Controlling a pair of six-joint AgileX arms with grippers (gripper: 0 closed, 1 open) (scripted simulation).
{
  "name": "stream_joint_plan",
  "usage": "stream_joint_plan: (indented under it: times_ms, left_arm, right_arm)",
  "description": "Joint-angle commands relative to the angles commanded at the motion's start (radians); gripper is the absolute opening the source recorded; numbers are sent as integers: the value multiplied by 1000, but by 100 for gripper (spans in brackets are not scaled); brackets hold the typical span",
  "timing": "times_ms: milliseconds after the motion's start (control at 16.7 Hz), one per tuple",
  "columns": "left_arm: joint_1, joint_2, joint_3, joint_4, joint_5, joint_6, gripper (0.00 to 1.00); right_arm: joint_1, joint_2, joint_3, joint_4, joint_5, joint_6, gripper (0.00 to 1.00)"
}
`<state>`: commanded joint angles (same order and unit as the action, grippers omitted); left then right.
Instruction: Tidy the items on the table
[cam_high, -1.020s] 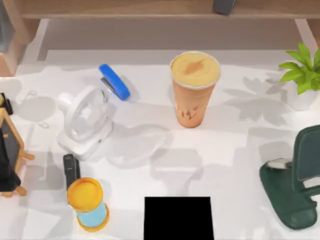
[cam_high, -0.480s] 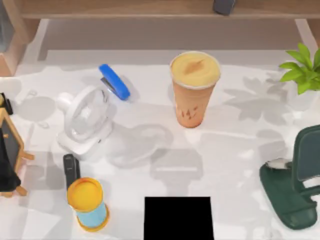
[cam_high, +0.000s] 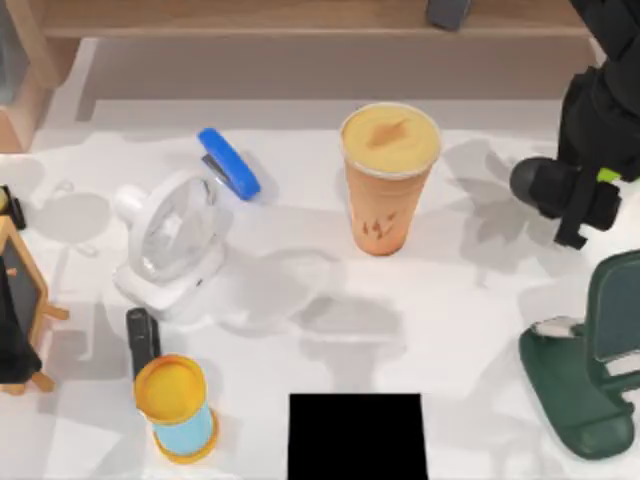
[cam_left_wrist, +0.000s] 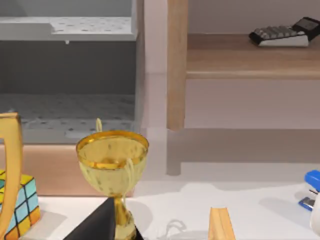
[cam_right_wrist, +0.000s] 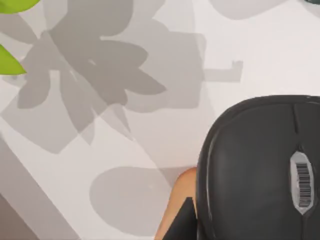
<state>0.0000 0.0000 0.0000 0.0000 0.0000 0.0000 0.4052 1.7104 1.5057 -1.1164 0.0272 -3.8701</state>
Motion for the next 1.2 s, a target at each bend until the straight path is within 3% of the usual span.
stream_joint_plan:
  times_ms: [300, 600, 900, 1200]
  left_arm:
    - [0, 0, 0, 0, 0, 0, 100]
    - [0, 0, 0, 0, 0, 0, 100]
    - [0, 0, 0, 0, 0, 0, 100]
    - [0, 0, 0, 0, 0, 0, 100]
  right_arm:
    - [266, 82, -60, 48, -27, -650, 0]
    - [475, 174, -129, 129, -39, -1131, 0]
    - [580, 245, -184, 191, -33, -1358, 0]
    - [586, 253, -189, 197, -32, -1374, 0]
